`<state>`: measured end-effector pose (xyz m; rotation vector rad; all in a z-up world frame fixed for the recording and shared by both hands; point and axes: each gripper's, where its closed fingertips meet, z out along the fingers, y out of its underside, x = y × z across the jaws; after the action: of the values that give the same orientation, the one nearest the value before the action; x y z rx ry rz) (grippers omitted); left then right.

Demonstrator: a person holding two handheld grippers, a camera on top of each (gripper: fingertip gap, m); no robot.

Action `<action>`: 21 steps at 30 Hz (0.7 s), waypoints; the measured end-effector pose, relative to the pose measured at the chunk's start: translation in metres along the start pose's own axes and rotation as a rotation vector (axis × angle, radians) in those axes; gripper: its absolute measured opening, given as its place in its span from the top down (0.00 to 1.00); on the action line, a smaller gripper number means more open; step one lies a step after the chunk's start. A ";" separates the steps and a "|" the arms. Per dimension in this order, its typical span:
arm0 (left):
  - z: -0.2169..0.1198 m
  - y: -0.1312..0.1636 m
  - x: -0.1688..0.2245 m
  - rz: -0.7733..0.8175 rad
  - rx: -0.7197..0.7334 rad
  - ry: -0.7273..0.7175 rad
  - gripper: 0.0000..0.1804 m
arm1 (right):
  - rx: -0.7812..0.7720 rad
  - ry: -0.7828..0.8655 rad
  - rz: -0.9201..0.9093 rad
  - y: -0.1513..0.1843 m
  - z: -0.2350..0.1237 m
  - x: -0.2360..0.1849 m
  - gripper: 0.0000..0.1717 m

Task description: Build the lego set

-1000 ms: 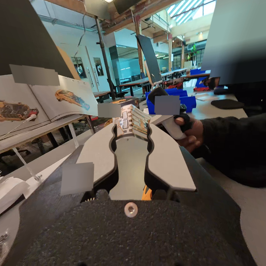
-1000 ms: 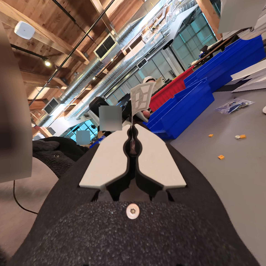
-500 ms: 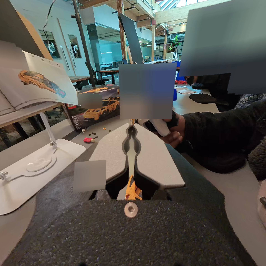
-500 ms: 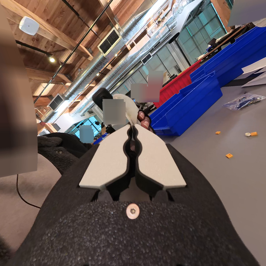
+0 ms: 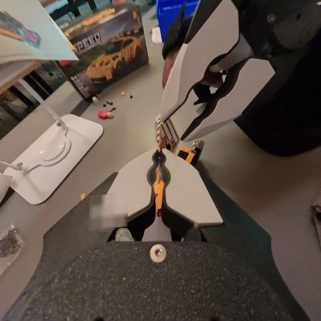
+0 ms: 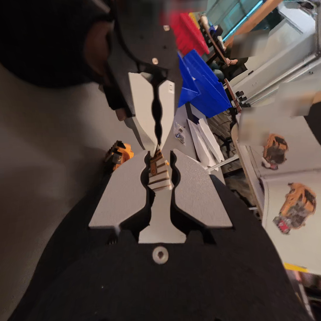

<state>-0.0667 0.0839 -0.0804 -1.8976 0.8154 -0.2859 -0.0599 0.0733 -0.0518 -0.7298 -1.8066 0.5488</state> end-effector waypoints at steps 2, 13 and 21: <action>0.002 0.007 0.003 -0.006 -0.048 0.020 1.00 | -0.059 -0.038 -0.066 0.004 0.007 -0.008 0.89; 0.001 0.018 0.011 -0.002 -0.132 0.068 1.00 | -0.170 -0.170 -0.113 0.020 0.023 -0.021 0.98; -0.008 0.012 0.021 -0.315 -0.029 0.344 0.99 | -0.091 -0.189 -0.084 0.011 0.021 -0.023 0.99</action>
<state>-0.0608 0.0615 -0.0901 -2.0326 0.7420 -0.8159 -0.0717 0.0643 -0.0815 -0.6784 -2.0391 0.4966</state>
